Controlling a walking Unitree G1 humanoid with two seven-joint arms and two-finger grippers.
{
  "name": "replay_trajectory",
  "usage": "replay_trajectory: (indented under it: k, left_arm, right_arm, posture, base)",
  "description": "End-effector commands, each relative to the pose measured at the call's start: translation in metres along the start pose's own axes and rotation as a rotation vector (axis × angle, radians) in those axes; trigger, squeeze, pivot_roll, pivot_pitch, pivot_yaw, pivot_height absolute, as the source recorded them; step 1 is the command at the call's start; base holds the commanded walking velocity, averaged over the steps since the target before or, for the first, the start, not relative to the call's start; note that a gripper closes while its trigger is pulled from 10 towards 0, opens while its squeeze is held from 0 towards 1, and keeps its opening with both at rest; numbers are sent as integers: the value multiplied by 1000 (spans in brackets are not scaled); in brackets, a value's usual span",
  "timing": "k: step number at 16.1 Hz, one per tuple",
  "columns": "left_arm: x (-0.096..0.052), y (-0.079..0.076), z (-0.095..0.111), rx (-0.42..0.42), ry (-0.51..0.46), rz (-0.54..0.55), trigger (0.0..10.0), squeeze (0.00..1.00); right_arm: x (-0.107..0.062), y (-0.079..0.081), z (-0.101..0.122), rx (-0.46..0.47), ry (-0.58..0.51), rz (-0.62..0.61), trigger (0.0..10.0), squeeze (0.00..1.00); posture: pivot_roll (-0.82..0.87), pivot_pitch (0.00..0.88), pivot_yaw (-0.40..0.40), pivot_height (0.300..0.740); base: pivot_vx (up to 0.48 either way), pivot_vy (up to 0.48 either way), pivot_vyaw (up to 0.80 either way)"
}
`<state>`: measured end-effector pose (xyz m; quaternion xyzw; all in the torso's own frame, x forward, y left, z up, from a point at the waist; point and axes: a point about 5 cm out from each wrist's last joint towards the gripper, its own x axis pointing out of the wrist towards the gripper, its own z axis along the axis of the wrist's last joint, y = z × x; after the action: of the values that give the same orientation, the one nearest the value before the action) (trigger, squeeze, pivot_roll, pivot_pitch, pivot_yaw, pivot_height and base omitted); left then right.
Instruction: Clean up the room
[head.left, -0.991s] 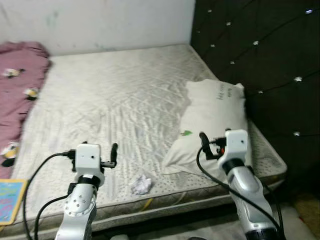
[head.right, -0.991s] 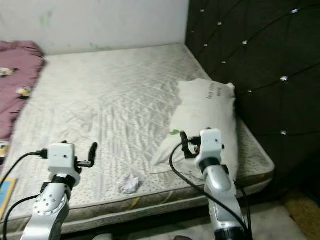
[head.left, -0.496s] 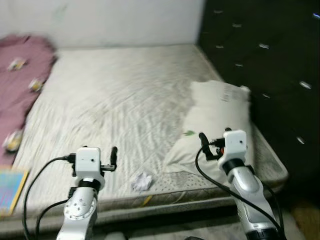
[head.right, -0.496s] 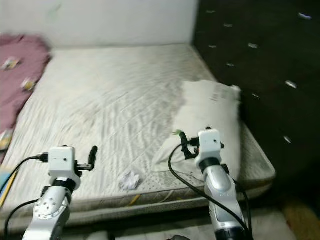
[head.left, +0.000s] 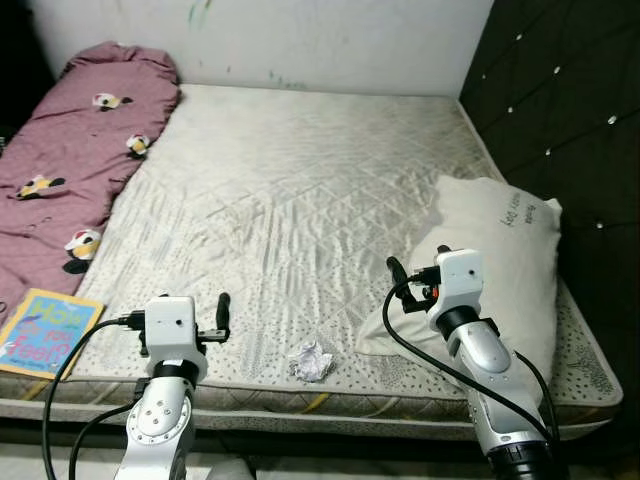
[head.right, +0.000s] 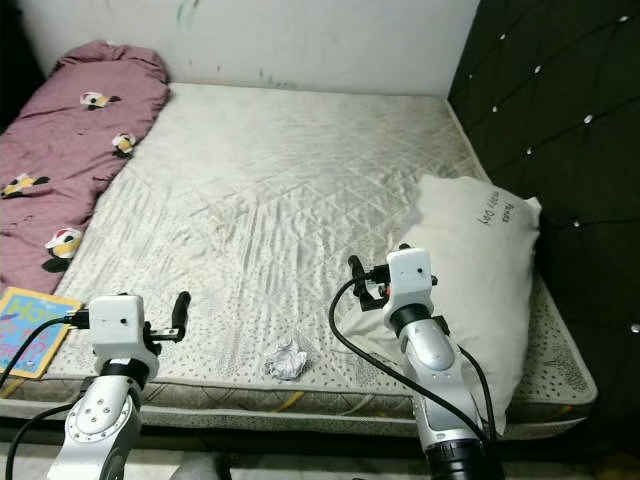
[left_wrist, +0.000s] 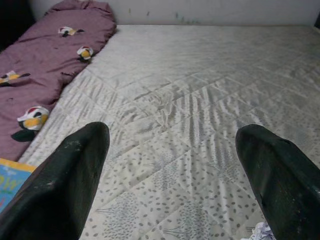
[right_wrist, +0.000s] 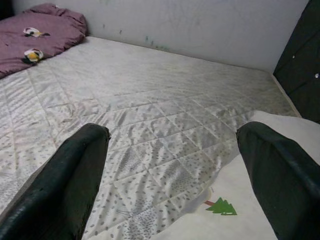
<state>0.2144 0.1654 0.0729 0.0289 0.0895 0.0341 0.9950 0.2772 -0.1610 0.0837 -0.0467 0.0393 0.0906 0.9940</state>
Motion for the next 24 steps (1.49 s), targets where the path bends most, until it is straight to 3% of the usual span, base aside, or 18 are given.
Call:
replay_trajectory:
  k: [1, 9, 11, 14, 17, 19, 21, 24]
  left_arm:
    - [0, 3, 4, -5, -10, 6, 10000, 0]
    - [3, 5, 12, 9, -49, 12, 10000, 0]
    - [3, 6, 14, 62, -72, 28, 10000, 0]
    - [4, 9, 11, 49, -60, 43, 10000, 0]
    - [5, 13, 16, 74, -105, 44, 10000, 0]
    - [2, 8, 14, 81, -69, 55, 10000, 0]
    - [-1, 3, 11, 30, -46, -24, 10000, 0]
    - [0, 3, 10, 0, -47, 2, 10000, 0]
  right_arm:
    - [1, 0, 0, 15, 9, 0, 10000, 0]
    - [5, -7, -3, 25, 47, -69, 10000, 0]
    - [7, -6, -4, -28, 67, -75, 10000, 0]
    - [10, -6, 3, 57, 27, -73, 10000, 0]
    - [7, -13, 3, 37, 40, -130, 10000, 0]
    - [4, -15, -1, 52, 58, -135, 10000, 0]
    - [5, -16, -2, 52, 71, -146, 10000, 0]
    - [4, -18, -1, 55, 70, -148, 10000, 0]
  posture:
    - [22, 0, -73, 740]
    - [26, 0, -71, 740]
    - [26, 0, -72, 740]
    - [29, 0, -75, 740]
    - [33, 0, -82, 740]
    - [33, 0, -77, 740]
    - [26, 0, -75, 740]
    - [26, 0, -78, 740]
  base:
    - [0, 480, 0]
    - [0, 460, 0]
    - [0, 0, 0]
    - [0, 0, 0]
    - [0, 0, 0]
    - [0, 0, 0]
    - [0, 0, -400]
    - [0, 0, -800]
